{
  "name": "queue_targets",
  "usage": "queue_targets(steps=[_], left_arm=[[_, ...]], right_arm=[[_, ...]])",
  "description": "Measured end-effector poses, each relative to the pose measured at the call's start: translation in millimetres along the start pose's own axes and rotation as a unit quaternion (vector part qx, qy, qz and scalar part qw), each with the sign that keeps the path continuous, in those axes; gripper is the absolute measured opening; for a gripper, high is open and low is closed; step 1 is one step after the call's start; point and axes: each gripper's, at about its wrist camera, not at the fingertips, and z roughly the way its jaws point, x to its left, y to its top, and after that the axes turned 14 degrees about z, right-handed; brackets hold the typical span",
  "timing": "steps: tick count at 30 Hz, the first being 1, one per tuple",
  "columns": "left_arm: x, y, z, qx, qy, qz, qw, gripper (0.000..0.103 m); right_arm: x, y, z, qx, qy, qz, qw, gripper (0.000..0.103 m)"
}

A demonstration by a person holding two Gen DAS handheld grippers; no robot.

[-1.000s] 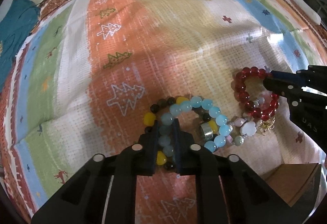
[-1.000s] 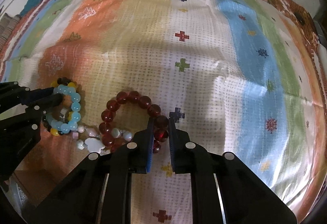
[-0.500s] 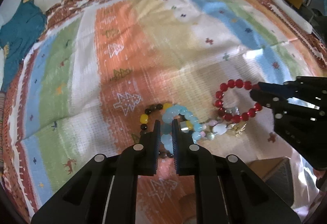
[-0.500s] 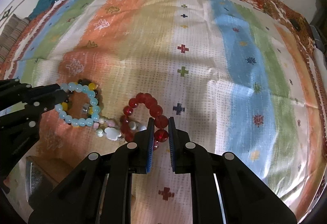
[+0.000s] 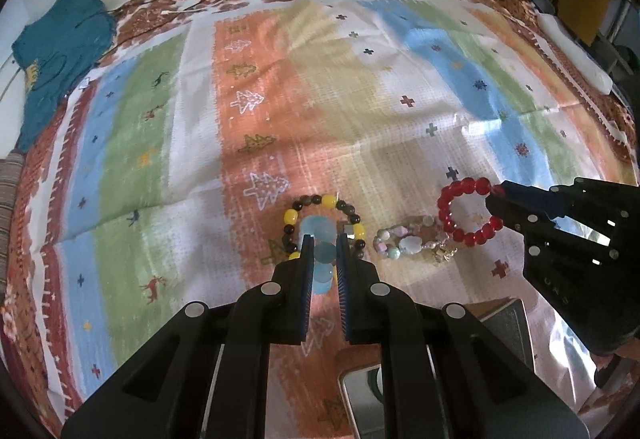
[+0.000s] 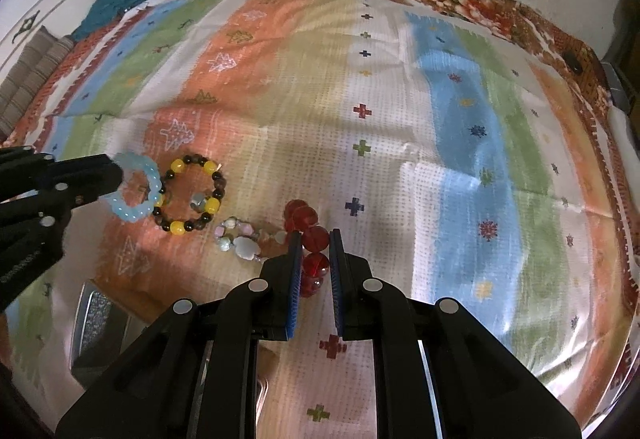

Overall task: Organize jewelry
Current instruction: 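Carry light-blue bracelet into the tin with left tool while right tool carries dark-red bracelet in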

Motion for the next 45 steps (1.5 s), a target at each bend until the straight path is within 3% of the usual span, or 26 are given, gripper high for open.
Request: queue_targets(steps=[8,25,36,45], left_arm=[[1.9,-7.0,-19.8,-0.012,0.003,-0.015,0.9998,0.011],[-14.3,-19.1,-58.7,-0.051,0.003,-0.023,0.9984,0.011],[-27.1,-26.4,-78.8,-0.069,-0.027,-0.031,0.9968,0.011],[-35.7,-35.5,-93.9,-0.078,-0.011,-0.021,0.9967,0.011]], right_arm=[[-3.3,-5.3,-13.9,-0.001,0.022,0.018,1.000,0.014],[7.1,-21.6,-61.4,-0.051,0.046,0.004,0.998,0.014],[6.9,-30.3,-83.1,-0.069,0.060,0.006,0.996,0.014],[8.1,-43.6,-101.3,-0.078,0.074,0.004,0.994,0.014]])
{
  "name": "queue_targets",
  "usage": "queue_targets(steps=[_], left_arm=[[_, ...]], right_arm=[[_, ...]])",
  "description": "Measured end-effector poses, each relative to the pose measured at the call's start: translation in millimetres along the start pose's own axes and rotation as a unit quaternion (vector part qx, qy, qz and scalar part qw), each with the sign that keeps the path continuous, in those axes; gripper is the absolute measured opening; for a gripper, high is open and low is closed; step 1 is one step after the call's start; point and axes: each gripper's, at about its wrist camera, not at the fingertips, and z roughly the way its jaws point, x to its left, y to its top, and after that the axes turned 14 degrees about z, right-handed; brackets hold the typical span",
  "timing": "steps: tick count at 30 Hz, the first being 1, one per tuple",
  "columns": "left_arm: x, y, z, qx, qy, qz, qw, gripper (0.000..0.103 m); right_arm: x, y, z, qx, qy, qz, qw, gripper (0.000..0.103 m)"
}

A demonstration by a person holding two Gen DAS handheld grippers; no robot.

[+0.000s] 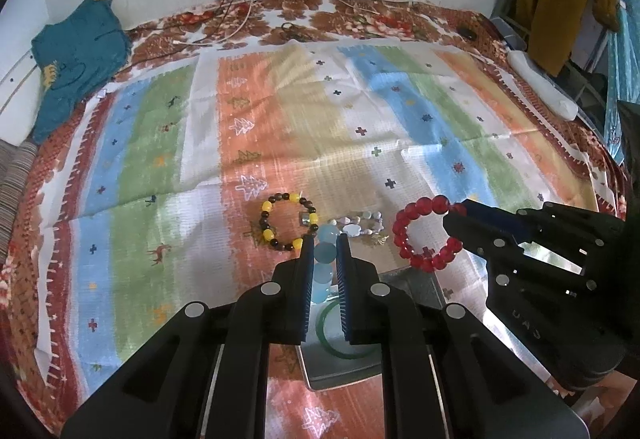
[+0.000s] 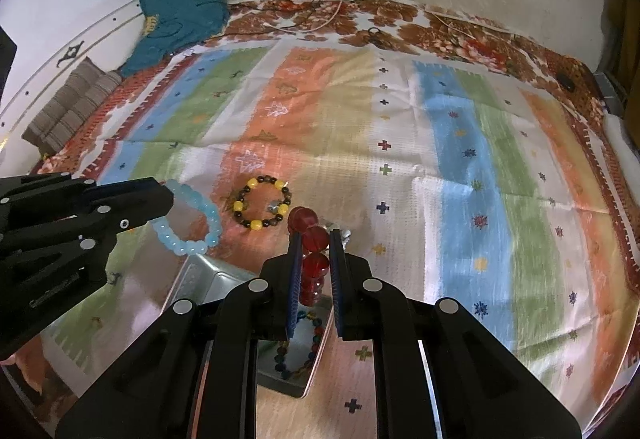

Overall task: Organize jewelry
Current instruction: 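Carry light-blue bracelet into the tin with left tool while right tool carries dark-red bracelet in, then open both tools over the tin and withdraw toward the yellow-black bracelet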

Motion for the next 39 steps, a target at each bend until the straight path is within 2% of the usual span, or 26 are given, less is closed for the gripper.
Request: queue_targets(steps=[21,23,25,28,33,35,39], left_arm=[[-11.9,-22.6,-23.5,-0.010,-0.021,-0.008,0.9997,0.011],[-12.0,-26.1,-22.4,0.000,-0.018,-0.015,0.9997,0.012],[-9.7,-28.0,-24.1,-0.001,-0.011,-0.021,0.9997,0.017],[-5.4,-29.4,-25.3,-0.002,0.004,-0.028,0.9996,0.021],[3.6,-31.3,-16.1,0.017,0.026,-0.034,0.9989,0.026],[7.4,-31.6,-13.1,0.023,0.030,-0.039,0.9985,0.031],[12.1,-30.5,-9.8,0.025,0.035,-0.043,0.9981,0.040]], right_arm=[[6.0,-25.7,-19.6,0.005,0.015,-0.008,1.000,0.014],[4.6,-26.3,-22.3,-0.002,0.005,-0.008,1.000,0.019],[4.3,-26.1,-24.6,-0.009,-0.003,-0.011,1.000,0.036],[0.2,-25.1,-22.2,-0.007,-0.014,-0.009,1.000,0.036],[-6.6,-24.1,-12.3,0.010,-0.024,-0.003,1.000,0.036],[-9.2,-23.2,-10.0,0.014,-0.025,0.001,1.000,0.037],[-11.1,-23.7,-7.2,0.019,-0.027,0.004,0.999,0.045]])
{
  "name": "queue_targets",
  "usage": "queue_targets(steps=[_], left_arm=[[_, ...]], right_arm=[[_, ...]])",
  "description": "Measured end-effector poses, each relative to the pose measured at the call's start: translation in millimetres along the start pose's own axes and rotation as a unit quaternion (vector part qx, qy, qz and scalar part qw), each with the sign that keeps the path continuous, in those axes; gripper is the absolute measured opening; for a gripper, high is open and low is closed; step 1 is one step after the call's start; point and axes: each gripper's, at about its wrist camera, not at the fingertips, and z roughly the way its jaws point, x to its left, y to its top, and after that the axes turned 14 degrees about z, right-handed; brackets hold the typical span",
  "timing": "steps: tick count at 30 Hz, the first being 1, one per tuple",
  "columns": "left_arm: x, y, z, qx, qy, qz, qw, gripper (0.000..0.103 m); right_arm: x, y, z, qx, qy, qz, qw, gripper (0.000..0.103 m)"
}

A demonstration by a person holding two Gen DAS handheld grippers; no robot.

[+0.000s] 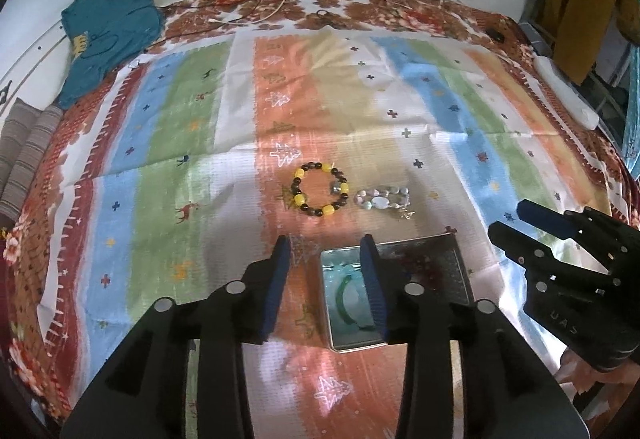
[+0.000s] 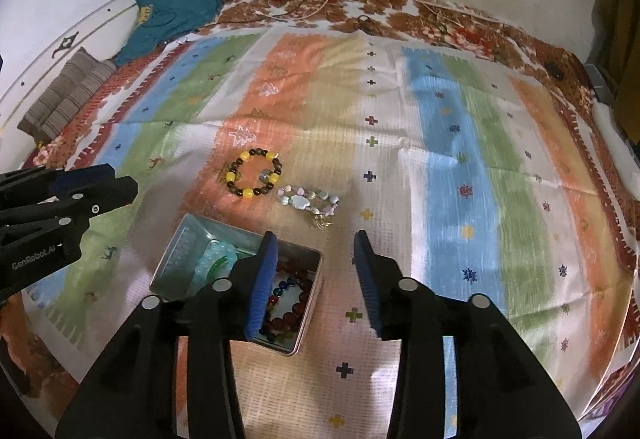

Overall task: Organize jewelry
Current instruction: 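Open both tools over the tin and withdraw toward the yellow-black bracelet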

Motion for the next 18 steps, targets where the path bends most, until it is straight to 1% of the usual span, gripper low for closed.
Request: queue_targets(steps=[4,10,12,18], left_arm=[[2.8,0.9,3.5,0.003,0.007,-0.005,1.0000,0.049],[10.1,1.4,9.9,0.010,0.014,-0.011,0.9998,0.058],[12.4,1.6,12.9,0.014,0.017,-0.012,0.9997,0.061],[16.7,1.7,19.6,0.023,0.022,-0.018,0.9993,0.066]], right_arm=[[-0.7,0.5,3.0,0.006,0.000,0.002,1.000,0.048],[-2.6,2.4,8.8,0.015,0.000,0.008,1.000,0.055],[-3.7,2.8,11.5,0.018,-0.002,0.012,1.000,0.058],[-6.9,5.8,16.5,0.024,-0.001,0.020,1.000,0.063]])
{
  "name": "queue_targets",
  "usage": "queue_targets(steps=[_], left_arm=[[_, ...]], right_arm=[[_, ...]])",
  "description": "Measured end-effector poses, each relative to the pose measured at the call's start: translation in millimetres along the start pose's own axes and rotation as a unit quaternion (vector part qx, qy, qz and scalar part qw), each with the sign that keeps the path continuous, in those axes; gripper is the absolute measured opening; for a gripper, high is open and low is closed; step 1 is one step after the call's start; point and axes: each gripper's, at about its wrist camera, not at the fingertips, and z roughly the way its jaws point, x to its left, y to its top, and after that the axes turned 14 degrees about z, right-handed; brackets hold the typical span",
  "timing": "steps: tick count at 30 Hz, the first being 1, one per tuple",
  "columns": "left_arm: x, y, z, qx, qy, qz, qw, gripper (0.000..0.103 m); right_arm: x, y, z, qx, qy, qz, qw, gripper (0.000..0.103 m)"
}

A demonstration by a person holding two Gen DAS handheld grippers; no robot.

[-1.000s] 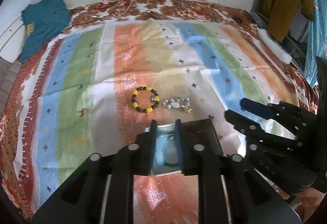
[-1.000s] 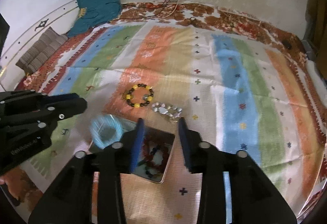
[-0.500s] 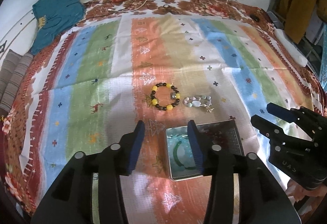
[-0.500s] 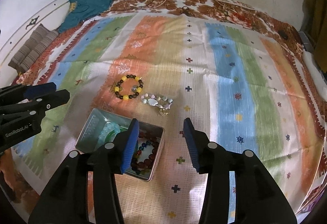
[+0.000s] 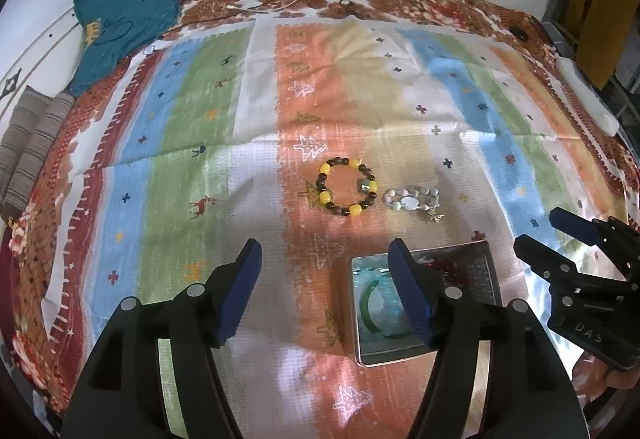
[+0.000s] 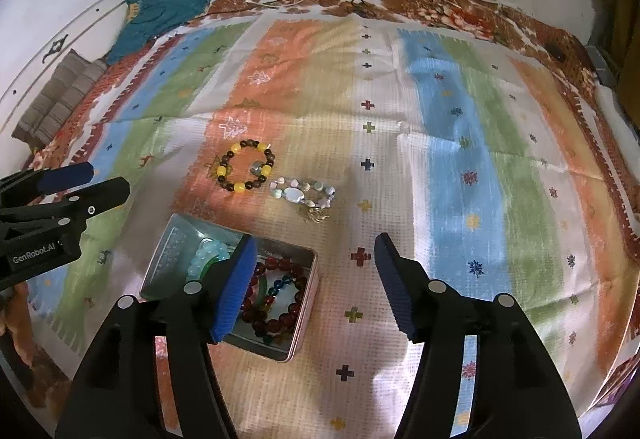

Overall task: Organize jewelry
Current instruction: 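Open both tools over the tin and withdraw toward the yellow-black bracelet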

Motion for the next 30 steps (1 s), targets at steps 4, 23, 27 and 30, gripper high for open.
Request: queue_targets(steps=[4,23,27,30], left_arm=[[0.8,0.6,1.1,0.000,0.000,0.000,1.0000,0.069],[19.8,20.6,37.6,0.016,0.020,-0.022,0.9994,0.076],[21.7,26.0,53.8,0.027,0.020,-0.021,0.9992,0.076],[21.5,29.5,63.0,0.033,0.022,-0.017,0.9991,0.076]], right_arm=[[0.6,2.2,0.6,-0.002,0.001,0.000,1.000,0.068],[0.6,23.8,35.0,0.022,-0.011,-0.003,1.000,0.077],[-0.7,28.6,49.6,0.033,-0.021,-0.006,0.999,0.076],[-1.8,31.8,58.5,0.040,-0.025,-0.005,0.999,0.076]])
